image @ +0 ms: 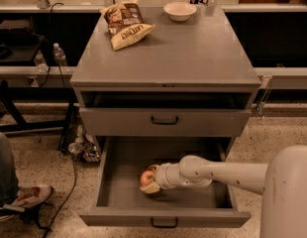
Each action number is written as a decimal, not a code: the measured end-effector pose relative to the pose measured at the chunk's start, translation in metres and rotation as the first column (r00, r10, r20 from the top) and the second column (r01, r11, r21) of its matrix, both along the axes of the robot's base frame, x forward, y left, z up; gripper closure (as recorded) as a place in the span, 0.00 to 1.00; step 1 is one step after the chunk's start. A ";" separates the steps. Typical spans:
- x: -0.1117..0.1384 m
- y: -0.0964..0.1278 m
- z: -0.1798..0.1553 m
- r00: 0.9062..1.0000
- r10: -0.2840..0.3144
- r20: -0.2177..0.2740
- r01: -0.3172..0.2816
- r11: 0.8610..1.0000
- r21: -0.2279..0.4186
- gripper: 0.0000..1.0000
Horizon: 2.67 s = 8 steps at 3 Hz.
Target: Pick apple from middle drawer and place on counter
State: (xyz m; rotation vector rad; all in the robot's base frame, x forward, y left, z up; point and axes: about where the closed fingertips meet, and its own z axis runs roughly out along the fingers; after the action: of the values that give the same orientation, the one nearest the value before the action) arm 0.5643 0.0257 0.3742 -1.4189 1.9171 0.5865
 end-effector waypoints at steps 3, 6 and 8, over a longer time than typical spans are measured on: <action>-0.015 -0.099 0.126 0.999 -0.021 0.024 0.020 0.999 0.044 1.00; -0.013 -0.115 0.186 0.988 -0.075 0.136 0.079 0.997 -0.018 1.00; -0.014 -0.140 0.277 0.944 -0.118 0.308 0.156 0.983 -0.099 1.00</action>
Offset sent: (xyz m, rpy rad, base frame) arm -0.0088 -0.1163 0.1354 0.0608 -0.0228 -0.0423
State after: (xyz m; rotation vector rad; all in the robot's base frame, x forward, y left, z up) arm 0.5507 -0.1145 0.6508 -1.3476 1.8098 0.1753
